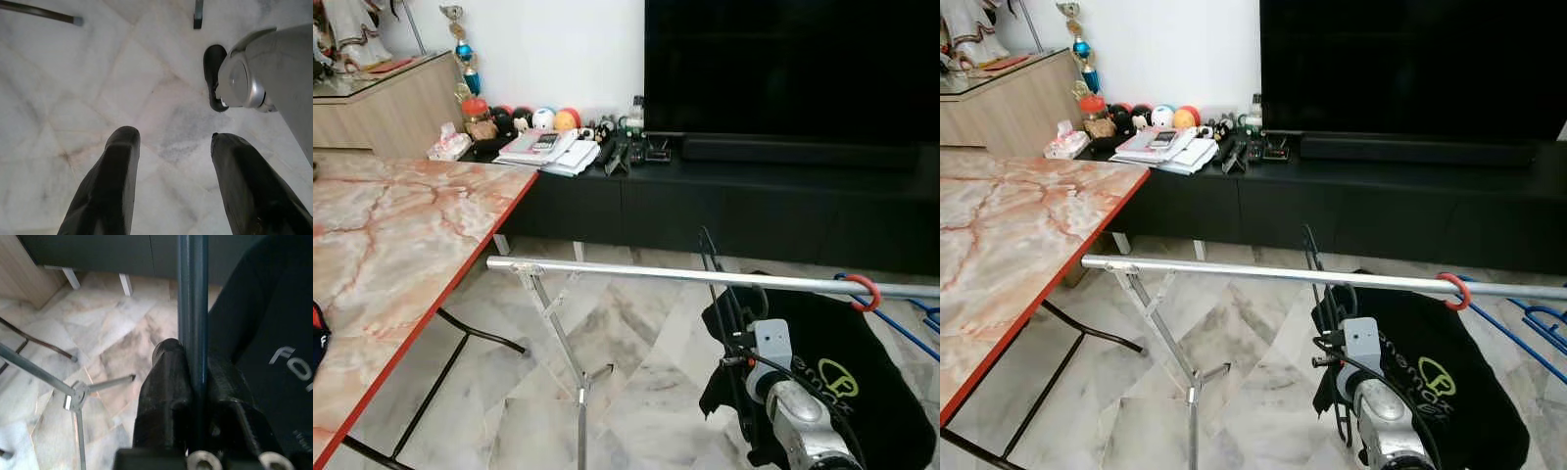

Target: Hang hanger

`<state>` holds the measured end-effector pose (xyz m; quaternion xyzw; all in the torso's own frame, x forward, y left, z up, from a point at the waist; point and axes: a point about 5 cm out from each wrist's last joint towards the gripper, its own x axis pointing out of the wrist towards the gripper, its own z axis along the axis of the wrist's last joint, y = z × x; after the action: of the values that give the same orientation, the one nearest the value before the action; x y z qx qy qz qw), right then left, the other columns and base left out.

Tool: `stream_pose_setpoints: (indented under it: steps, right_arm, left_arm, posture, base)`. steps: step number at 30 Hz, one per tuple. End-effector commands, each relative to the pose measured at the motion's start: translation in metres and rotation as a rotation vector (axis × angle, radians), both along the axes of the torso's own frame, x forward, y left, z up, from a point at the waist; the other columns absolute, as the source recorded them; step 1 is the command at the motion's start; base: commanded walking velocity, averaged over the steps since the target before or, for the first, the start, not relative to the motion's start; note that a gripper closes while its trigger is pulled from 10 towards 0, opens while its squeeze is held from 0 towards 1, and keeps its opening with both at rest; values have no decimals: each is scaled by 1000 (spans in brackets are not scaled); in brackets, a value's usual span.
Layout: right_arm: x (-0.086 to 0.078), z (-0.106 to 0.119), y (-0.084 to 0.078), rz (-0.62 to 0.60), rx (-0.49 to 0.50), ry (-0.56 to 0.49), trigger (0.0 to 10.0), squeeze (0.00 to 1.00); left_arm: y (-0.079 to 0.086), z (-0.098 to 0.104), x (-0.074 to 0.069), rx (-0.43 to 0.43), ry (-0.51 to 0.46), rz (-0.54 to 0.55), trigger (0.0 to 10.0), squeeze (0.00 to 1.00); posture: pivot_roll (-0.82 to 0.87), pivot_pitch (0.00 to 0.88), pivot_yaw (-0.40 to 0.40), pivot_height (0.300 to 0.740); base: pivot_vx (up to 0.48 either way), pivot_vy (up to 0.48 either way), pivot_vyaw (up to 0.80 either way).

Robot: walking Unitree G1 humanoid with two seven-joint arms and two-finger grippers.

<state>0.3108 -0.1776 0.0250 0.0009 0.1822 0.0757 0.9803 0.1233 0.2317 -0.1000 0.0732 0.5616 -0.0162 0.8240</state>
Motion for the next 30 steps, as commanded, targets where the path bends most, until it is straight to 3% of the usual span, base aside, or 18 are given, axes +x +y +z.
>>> stream_pose_setpoints:
  steps: [1, 10, 18, 23, 25, 30]
  right_arm:
    - [0, 0, 1, -14, -1, -8, 10000, 0]
    - [-3, 0, -7, -119, 17, -36, 10000, 0]
    - [16, 13, -4, -79, -35, -2, 10000, 0]
    - [24, 20, 4, -38, -37, -1, 10000, 0]
    - [25, 20, 6, -35, -36, 2, 10000, 0]
    - [18, 5, 10, -13, -50, 135, 10000, 0]
  left_arm:
    - [4, 0, -2, 14, 19, -23, 10000, 0]
    - [7, 2, 0, 23, 27, -50, 10000, 0]
    - [-20, -2, 9, -7, 15, -80, 10000, 0]
    - [-29, -2, 12, -19, 12, -87, 10000, 0]
    - [-26, -2, 11, -17, 14, -85, 10000, 0]
    - [-21, -2, 10, -17, 25, -82, 10000, 0]
  posture:
    - [104, 0, 46, 740]
    - [95, 0, 53, 740]
    - [102, 0, 48, 740]
    - [113, 0, 43, 740]
    - [117, 0, 42, 740]
    - [120, 0, 42, 740]
  base:
    - [0, 0, 0]
    - [0, 0, 0]
    - [0, 0, 0]
    - [0, 0, 0]
    - [0, 0, 0]
    - [0, 0, 0]
